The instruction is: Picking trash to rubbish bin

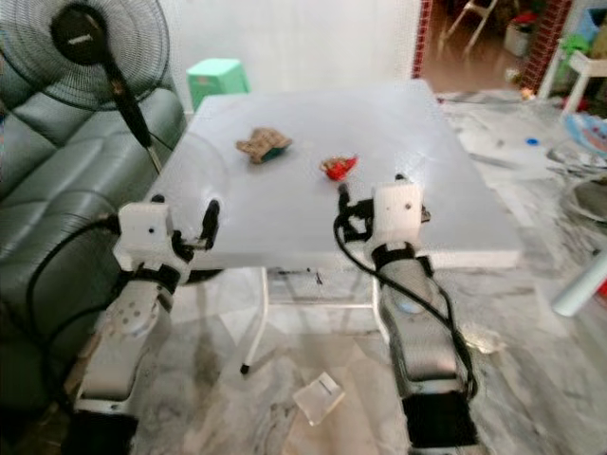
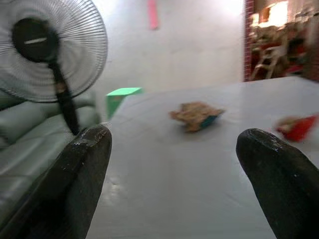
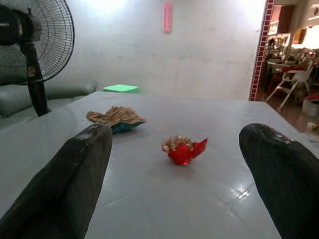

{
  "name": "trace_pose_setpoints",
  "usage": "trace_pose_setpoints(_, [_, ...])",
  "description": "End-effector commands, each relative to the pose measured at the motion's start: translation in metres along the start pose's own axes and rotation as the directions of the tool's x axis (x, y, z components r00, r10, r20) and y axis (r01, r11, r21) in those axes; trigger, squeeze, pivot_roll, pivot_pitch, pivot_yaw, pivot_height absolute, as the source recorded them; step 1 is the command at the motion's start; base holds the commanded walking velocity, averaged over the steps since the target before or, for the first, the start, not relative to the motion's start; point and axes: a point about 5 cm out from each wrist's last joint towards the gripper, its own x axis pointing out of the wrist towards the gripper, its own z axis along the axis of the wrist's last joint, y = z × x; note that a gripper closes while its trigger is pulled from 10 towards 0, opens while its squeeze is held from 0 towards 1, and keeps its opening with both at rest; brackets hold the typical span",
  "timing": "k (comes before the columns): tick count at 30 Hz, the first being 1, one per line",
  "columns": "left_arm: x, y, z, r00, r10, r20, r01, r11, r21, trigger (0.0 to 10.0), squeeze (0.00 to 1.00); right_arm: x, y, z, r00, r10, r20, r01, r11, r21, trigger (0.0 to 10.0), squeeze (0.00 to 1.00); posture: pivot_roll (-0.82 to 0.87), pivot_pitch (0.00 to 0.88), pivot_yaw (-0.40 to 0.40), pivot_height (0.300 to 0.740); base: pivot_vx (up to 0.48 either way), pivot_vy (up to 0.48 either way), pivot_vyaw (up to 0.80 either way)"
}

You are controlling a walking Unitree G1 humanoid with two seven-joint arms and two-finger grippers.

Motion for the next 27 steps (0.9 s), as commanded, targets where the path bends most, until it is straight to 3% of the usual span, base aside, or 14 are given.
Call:
trace_pose_setpoints(1, [0.002,-0.006,0.003,1.0,-0.016,0.011,0.016,1.0,-0.004,10.0,0.0,0.001,-0.008,0.004,1.0,-0.015,0.015,0.015,1.0,-0.005,10.0,0.0,-0.05,0.0,0.065,0.74,0.398,0.0,0.0])
trace_pose_setpoints(27, [0.001,-0.007,0.001,1.0,-0.006,-0.005,0.006,1.0,-0.002,10.0,0.0,-0.002,0.008,-0.002,0.995,0.093,-0.021,-0.093,0.995,0.037,10.0,0.0,-0.06,0.0,0.062,0.74,0.379,0.0,0.0])
